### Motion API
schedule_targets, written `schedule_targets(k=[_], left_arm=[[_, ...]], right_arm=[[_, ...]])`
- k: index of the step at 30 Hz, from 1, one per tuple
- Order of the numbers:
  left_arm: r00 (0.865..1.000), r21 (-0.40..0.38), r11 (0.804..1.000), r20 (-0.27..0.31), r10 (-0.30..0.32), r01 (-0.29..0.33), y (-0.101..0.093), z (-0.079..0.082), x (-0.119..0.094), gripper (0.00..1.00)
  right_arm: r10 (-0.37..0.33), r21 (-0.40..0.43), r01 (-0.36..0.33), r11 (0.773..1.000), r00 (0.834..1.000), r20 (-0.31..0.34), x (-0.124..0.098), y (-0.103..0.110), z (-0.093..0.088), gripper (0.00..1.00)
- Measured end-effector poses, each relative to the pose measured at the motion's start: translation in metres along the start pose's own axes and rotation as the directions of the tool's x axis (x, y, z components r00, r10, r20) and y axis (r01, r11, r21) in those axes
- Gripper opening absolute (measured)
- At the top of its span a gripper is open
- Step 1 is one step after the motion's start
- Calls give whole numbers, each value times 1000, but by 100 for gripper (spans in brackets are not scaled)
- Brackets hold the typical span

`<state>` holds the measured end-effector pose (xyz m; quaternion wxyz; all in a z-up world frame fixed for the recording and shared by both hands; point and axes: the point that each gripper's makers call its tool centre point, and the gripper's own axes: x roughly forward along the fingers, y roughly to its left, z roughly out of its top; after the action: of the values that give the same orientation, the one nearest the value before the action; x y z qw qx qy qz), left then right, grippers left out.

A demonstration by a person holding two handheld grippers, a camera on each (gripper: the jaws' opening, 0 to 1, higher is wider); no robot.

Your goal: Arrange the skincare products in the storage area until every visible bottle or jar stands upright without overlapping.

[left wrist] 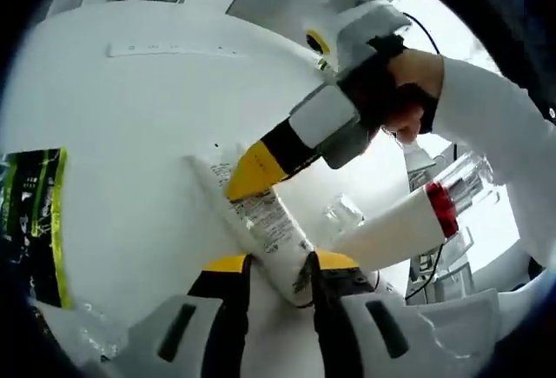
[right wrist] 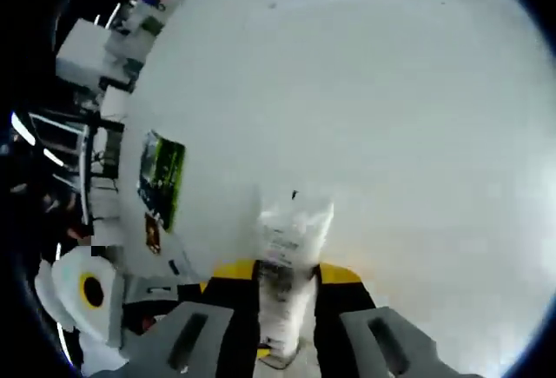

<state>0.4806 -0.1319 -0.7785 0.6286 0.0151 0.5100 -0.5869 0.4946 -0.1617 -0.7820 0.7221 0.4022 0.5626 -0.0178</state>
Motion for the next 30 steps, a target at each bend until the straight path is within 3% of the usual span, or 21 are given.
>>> schedule_targets(k=[1,2,3,6,11,13,17,20,22,23,27,30], left_arm=[[999,25,999,21,-33,33,0,4,4,28],[998,26,999,51,-48,46,0,8,5,28],[997,-35,997,41,-61,62,-1,5,1,27],[996,-95,993,69,-63,69,9,9,1,24],[995,-74,995,76,-58,64,4,8,1,23],[996,-49,997,77,-50,53,1,9,2,23],[995,16,999,90,-32,30,-1,13,4,24],[995,34,999,93,-22,19,1,16,7,25],[996,47,999,91,-23,19,3,18,8,26],[996,50,999,88,-22,17,3,17,7,26],[995,55,998,93,-30,25,2,12,6,26],[992,23,999,122,-27,24,2,12,8,26]], right_arm=[[12,-56,-11,998,1000,11,2,-8,-3,8],[89,-35,-88,995,996,12,-2,-2,-6,7],[78,7,-79,997,996,36,-2,-8,-1,7],[66,-46,-64,997,997,35,-2,-10,6,7],[35,-114,-35,993,999,-1,1,0,5,11],[-20,-175,16,984,1000,-22,2,1,5,13],[-125,-340,97,936,990,-61,5,12,0,25],[-269,-476,205,855,961,-69,10,13,-1,31],[-381,-570,284,771,923,-56,11,8,1,29],[-411,-522,322,790,910,-61,13,8,0,30],[-475,-567,371,736,879,-41,16,5,4,29],[-503,-574,401,714,864,-23,17,4,5,28]])
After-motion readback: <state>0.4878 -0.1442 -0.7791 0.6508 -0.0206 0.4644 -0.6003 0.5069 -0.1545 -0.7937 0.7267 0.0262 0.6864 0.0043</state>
